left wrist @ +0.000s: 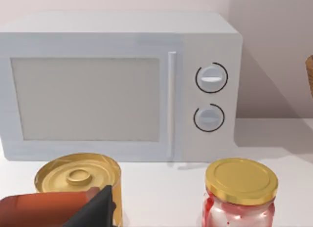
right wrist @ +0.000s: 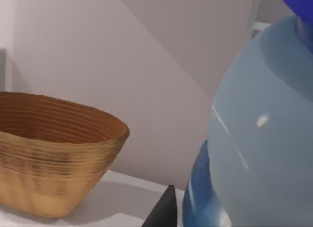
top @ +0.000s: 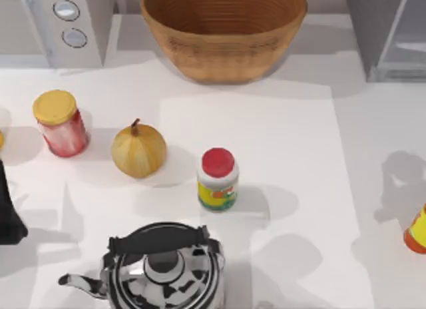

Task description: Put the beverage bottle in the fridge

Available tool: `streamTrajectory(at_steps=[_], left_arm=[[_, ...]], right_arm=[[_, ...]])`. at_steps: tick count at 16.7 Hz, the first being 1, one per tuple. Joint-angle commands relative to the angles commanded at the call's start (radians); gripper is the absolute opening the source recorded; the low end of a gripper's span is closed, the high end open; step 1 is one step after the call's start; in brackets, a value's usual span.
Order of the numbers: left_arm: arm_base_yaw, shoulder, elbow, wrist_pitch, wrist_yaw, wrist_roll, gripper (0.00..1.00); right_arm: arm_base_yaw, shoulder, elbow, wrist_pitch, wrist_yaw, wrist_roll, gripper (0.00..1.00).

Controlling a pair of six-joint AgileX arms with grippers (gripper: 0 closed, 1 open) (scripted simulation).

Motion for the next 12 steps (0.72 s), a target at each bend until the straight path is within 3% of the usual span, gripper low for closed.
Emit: streamTrajectory(at_steps=[6, 12], left_arm=[[0.000, 0.000, 0.000, 0.000, 0.000, 0.000, 1.00], [0.000, 0.000, 0.000, 0.000, 0.000, 0.000, 1.00]], right_arm=[[0.027, -0.353, -0.176, -0.260, 0.264, 0.108, 0.01], [0.029, -0.382, -0.194, -0.288, 0.294, 0.121, 0.01]])
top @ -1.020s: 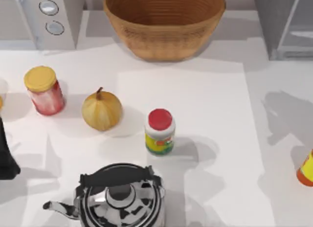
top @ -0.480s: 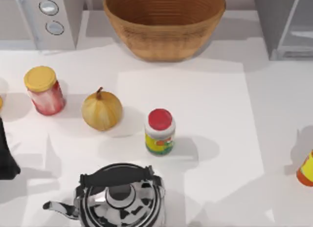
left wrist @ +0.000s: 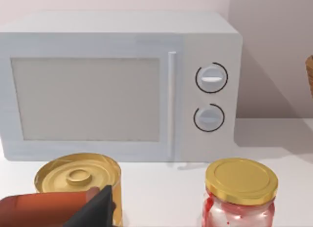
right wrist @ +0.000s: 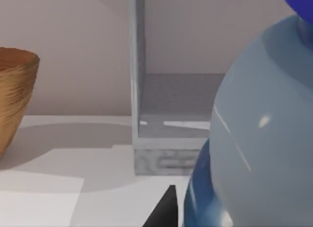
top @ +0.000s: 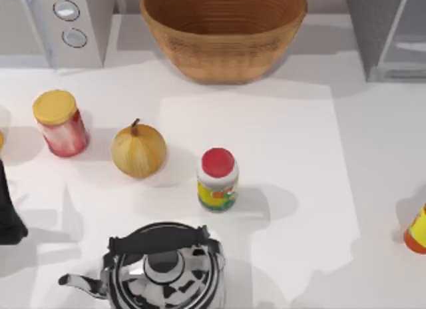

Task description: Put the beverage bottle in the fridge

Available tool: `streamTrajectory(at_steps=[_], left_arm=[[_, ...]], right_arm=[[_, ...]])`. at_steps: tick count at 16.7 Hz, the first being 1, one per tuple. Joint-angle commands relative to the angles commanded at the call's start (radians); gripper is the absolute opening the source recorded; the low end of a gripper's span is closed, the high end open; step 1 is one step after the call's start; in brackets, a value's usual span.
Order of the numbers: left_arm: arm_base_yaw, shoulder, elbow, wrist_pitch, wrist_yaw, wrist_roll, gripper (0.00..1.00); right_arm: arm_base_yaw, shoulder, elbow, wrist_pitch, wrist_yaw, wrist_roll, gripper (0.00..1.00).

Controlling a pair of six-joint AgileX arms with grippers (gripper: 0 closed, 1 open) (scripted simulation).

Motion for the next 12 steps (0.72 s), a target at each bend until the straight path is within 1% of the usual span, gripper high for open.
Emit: streamTrajectory(at_steps=[3, 6, 9, 12], left_arm=[[0.000, 0.000, 0.000, 0.000, 0.000, 0.000, 1.00], [0.000, 0.000, 0.000, 0.000, 0.000, 0.000, 1.00], [0.000, 0.000, 0.000, 0.000, 0.000, 0.000, 1.00], [0.000, 0.000, 0.000, 0.000, 0.000, 0.000, 1.00]], right_arm=[[-0.003, 0.031, 0.015, 0.018, -0.008, -0.003, 0.01], [-0.022, 0.157, 0.079, 0.093, -0.031, -0.010, 0.01], [-0.058, 0.378, 0.185, 0.216, -0.060, -0.017, 0.01], [-0.104, 0.690, 0.321, 0.374, -0.090, -0.021, 0.01]])
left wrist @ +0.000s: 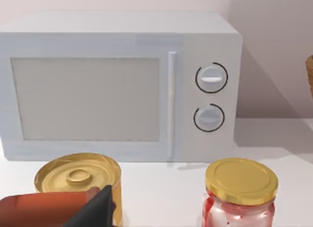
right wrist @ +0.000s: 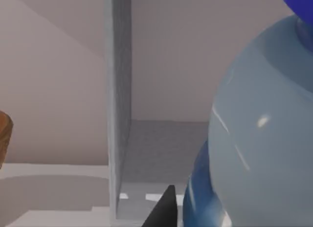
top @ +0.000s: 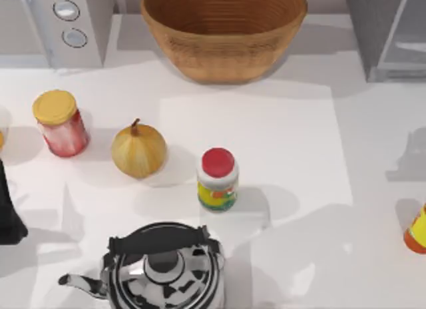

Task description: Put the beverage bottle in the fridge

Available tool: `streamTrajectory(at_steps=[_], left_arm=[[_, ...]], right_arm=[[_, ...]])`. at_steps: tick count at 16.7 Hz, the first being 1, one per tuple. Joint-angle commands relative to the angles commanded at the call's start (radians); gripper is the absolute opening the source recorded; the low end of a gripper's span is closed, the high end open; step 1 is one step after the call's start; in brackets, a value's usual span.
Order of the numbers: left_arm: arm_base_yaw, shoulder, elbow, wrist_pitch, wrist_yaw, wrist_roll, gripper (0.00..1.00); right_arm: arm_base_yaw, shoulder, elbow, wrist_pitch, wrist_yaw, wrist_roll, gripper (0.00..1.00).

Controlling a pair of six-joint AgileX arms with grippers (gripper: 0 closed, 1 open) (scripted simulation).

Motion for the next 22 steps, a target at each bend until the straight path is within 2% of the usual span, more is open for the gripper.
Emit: streamTrajectory(at_steps=[7, 11, 16, 22], left_arm=[[0.000, 0.000, 0.000, 0.000, 0.000, 0.000, 1.00], [0.000, 0.000, 0.000, 0.000, 0.000, 0.000, 1.00], [0.000, 0.000, 0.000, 0.000, 0.000, 0.000, 1.00], [0.000, 0.000, 0.000, 0.000, 0.000, 0.000, 1.00]], right_arm=[[-0.099, 0.843, 0.348, 0.395, -0.075, 0.006, 0.01], [-0.134, 1.193, 0.521, 0.588, -0.120, 0.018, 0.01], [-0.167, 1.400, 0.650, 0.737, -0.159, 0.033, 0.01], [-0.168, 1.414, 0.657, 0.750, -0.163, 0.036, 0.01]])
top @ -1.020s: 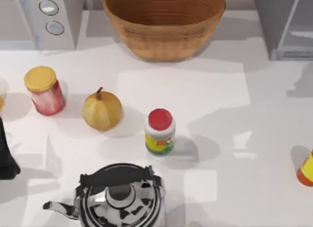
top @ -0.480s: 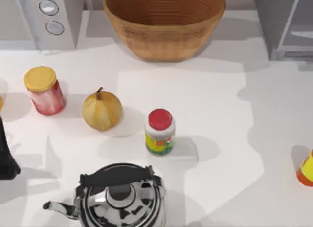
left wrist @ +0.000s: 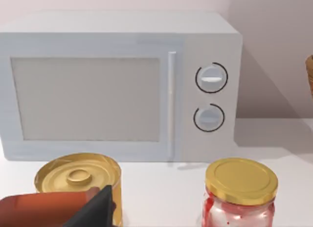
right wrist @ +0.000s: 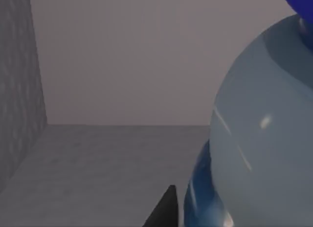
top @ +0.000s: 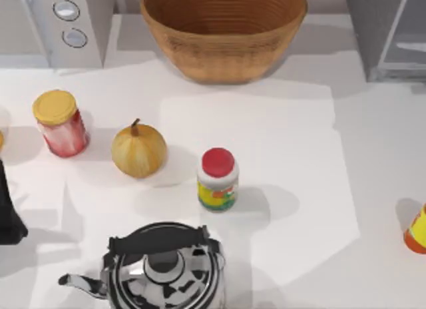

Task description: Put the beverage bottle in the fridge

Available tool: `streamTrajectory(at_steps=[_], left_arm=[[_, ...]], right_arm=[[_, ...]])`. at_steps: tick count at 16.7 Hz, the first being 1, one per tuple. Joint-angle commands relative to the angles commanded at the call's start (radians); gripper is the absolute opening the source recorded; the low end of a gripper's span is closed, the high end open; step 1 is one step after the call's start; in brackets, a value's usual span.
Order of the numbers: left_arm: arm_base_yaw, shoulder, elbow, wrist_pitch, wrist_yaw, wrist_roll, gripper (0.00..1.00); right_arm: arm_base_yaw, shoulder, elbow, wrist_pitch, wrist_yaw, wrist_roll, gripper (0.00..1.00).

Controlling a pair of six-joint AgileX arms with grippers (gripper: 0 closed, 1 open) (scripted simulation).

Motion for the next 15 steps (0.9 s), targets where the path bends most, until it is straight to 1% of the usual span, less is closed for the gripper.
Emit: streamTrajectory(at_steps=[2, 4, 11, 15], left_arm=[[0.000, 0.000, 0.000, 0.000, 0.000, 0.000, 1.00], [0.000, 0.000, 0.000, 0.000, 0.000, 0.000, 1.00], [0.000, 0.000, 0.000, 0.000, 0.000, 0.000, 1.00], [0.000, 0.000, 0.000, 0.000, 0.000, 0.000, 1.00]], right_arm=[[0.004, 0.015, 0.014, -0.010, 0.002, -0.001, 0.01], [0.009, 0.061, 0.070, -0.042, 0.011, -0.002, 0.01], [0.039, 0.228, 0.445, -0.196, 0.041, -0.001, 0.01], [0.049, 0.266, 0.508, -0.243, 0.053, -0.002, 0.01]])
